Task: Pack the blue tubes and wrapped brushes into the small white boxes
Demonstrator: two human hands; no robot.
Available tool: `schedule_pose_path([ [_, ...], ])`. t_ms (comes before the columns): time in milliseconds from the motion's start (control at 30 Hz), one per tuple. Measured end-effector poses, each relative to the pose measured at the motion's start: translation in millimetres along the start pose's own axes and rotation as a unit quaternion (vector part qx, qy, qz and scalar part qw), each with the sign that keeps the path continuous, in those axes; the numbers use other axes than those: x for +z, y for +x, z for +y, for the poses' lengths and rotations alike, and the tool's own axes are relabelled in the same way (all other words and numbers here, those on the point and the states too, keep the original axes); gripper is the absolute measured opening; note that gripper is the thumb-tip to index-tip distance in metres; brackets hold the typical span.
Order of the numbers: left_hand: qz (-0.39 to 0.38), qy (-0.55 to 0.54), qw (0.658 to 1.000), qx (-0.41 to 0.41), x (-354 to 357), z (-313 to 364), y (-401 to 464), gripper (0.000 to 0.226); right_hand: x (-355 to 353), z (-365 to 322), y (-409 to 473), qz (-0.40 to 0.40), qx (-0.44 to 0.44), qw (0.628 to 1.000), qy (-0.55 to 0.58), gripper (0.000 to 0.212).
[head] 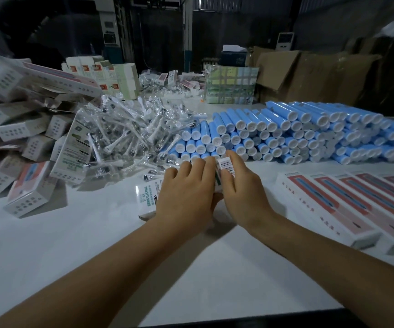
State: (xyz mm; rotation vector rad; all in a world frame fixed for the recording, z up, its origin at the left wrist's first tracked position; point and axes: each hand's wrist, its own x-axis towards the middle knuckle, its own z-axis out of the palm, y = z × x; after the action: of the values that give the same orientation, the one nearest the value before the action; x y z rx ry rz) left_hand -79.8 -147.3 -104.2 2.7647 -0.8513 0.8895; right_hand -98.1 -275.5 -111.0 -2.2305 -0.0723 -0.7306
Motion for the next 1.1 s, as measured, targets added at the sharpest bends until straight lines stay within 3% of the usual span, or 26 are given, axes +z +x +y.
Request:
schedule_pose_path([
  [100, 0.011, 0.004, 1.0, 0.01, 1.0, -2.5, -3.0, 0.065, -2.1, -5.8, -3.9, -0.025, 0.03, 0.998, 0.042, 0.051],
  [167, 0.008, 0.007, 1.0, 0.01, 0.4, -4.0, -2.6, 0.066, -6.8, -11.4, 0.2, -0.043, 0.118, 0.972, 0.197, 0.046],
  [233, 0.003, 0.001, 1.0, -0.003, -1.6, -5.3, -0.6, 0.068, -13.2, -14.8, 7.9, -0.059, 0.206, 0.871, 0.443, 0.034],
  [267, 0.006, -0.006, 1.0, -0.01, -2.7, -5.9, 0.3, 0.068, -15.7, -13.8, 10.8, -0.058, 0.22, 0.829, 0.512, 0.031],
  [300, 0.012, -0.011, 1.0, -0.014, -3.3, -6.1, 0.8, 0.069, -17.6, -13.7, 12.5, -0.056, 0.224, 0.816, 0.529, 0.03],
  [500, 0.045, -0.03, 0.998, -0.017, -2.2, -7.0, 1.7, 0.069, -20.1, -11.1, 14.5, -0.063, 0.208, 0.821, 0.528, 0.031],
  [700, 0.036, -0.024, 0.999, -0.004, 0.0, -7.6, 1.4, 0.069, -16.4, -8.7, 13.6, -0.04, 0.225, 0.828, 0.513, 0.044],
  [1000, 0.045, -0.011, 0.999, 0.002, 0.5, -5.8, 1.7, 0.068, -12.0, -6.2, 7.7, -0.024, 0.2, 0.87, 0.45, 0.05],
  [1100, 0.046, -0.003, 0.999, 0.004, 0.6, -7.2, 1.5, 0.067, -7.3, -4.5, 5.0, -0.046, 0.172, 0.905, 0.387, 0.057],
])
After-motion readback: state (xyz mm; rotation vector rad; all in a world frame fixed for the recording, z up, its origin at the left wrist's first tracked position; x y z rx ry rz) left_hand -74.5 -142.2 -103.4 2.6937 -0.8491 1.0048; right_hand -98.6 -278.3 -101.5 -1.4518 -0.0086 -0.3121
